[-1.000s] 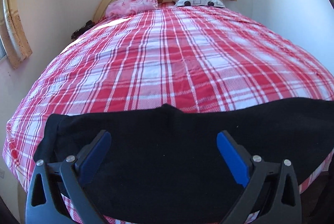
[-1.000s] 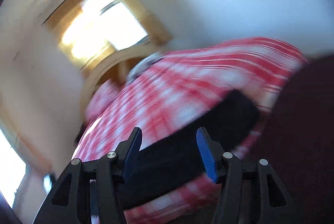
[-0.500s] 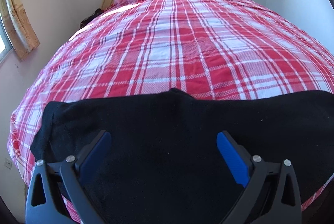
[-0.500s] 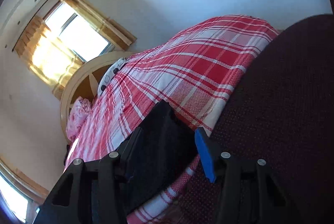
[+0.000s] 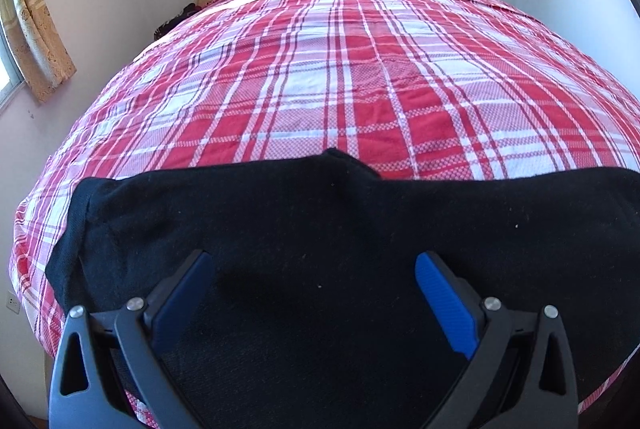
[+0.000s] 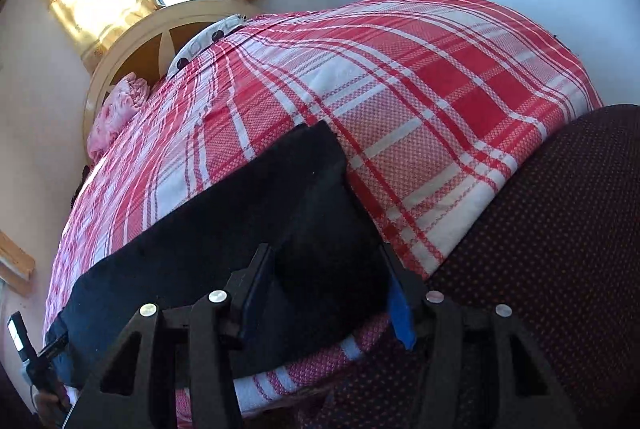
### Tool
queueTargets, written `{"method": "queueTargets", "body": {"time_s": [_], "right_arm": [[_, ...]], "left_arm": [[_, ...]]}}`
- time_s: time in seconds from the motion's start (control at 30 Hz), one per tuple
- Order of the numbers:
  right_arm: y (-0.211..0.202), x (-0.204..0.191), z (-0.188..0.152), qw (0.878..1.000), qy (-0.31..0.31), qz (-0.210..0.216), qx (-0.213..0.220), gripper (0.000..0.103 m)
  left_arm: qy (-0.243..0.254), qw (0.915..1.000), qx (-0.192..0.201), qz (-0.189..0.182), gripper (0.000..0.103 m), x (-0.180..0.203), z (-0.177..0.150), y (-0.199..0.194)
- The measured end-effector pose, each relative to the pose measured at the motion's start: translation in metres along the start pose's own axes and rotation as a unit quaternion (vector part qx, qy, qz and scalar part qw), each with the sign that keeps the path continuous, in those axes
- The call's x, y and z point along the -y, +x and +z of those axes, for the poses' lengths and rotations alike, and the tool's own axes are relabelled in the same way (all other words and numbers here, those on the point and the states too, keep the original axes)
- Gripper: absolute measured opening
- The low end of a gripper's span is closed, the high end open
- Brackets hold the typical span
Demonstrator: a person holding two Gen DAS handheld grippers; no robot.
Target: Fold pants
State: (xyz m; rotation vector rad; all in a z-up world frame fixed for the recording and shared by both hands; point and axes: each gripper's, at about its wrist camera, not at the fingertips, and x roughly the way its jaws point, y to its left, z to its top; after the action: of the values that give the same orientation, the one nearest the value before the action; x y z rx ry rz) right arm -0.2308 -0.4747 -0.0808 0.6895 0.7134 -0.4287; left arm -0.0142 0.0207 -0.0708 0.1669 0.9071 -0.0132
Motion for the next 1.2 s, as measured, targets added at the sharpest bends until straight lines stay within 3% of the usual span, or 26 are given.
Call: {"method": "queueTargets", "body": {"time_s": [0.07,0.1,0.13,0.2,0.33,0.43,0.57,0.7,0.8,0.87,0.93,1.03,1.1,1.2], "right_arm": [[0.001,0.008,0.001,1.0,0.021,0.015,0.0,0.054],[0.0,0.006,0.001,1.0,0.012,0.01,-0.003,0.046],[-0.001,0.003,0.0,1.0,-0.003,-0.005,-0.007,0.029],[-0.004,-0.003,-0.003,0.999,-0.025,-0.018,-0.019,0.013],[-0.034,-0.039,-0.004,0.998,-0.055,-0.014,0.017,0.012],[-0.064,-0.105,-0.012,0.991,-0.125,0.016,0.049,0.012],[-0.087,-0.212,-0.048,0.965,-0.249,0.06,0.059,0.012],[-0.062,-0.306,-0.112,0.928,-0.36,0.087,0.045,0.012],[-0.025,-0.349,-0.167,0.904,-0.419,0.073,0.038,0.016],[-0.006,-0.359,-0.193,0.902,-0.414,0.124,-0.005,0.032],[0.003,-0.36,-0.209,0.9,-0.38,0.205,-0.061,0.067],[-0.011,-0.363,-0.225,0.883,-0.374,0.274,-0.075,0.069],[-0.023,-0.362,-0.228,0.877,-0.372,0.295,-0.073,0.069],[-0.038,-0.346,-0.213,0.894,-0.358,0.266,-0.037,0.069]], "left_arm": [[0.0,1.0,0.0,-0.003,0.103,-0.001,0.0,0.0],[-0.002,1.0,-0.001,-0.005,0.103,-0.002,0.0,0.0],[-0.005,1.0,-0.002,-0.008,0.103,-0.003,0.0,0.0],[-0.009,0.9999,-0.003,-0.013,0.103,-0.004,0.001,-0.001],[-0.004,0.9998,0.01,-0.019,0.103,-0.006,0.001,-0.01],[0.0,0.9995,0.027,-0.016,0.103,-0.01,0.001,-0.018],[-0.015,0.9989,0.036,-0.026,0.103,-0.022,0.001,-0.023],[-0.028,0.9986,0.036,-0.025,0.103,-0.034,-0.003,-0.021],[-0.038,0.9984,0.032,-0.025,0.103,-0.043,-0.008,-0.02],[-0.042,0.9982,0.032,-0.026,0.103,-0.048,-0.011,-0.02],[-0.045,0.9981,0.036,-0.024,0.103,-0.052,-0.012,-0.019],[-0.054,0.9976,0.033,-0.027,0.103,-0.057,-0.011,-0.015],[-0.058,0.9973,0.03,-0.033,0.103,-0.059,-0.012,-0.013],[-0.059,0.9971,0.033,-0.034,0.103,-0.059,-0.013,-0.012]]}}
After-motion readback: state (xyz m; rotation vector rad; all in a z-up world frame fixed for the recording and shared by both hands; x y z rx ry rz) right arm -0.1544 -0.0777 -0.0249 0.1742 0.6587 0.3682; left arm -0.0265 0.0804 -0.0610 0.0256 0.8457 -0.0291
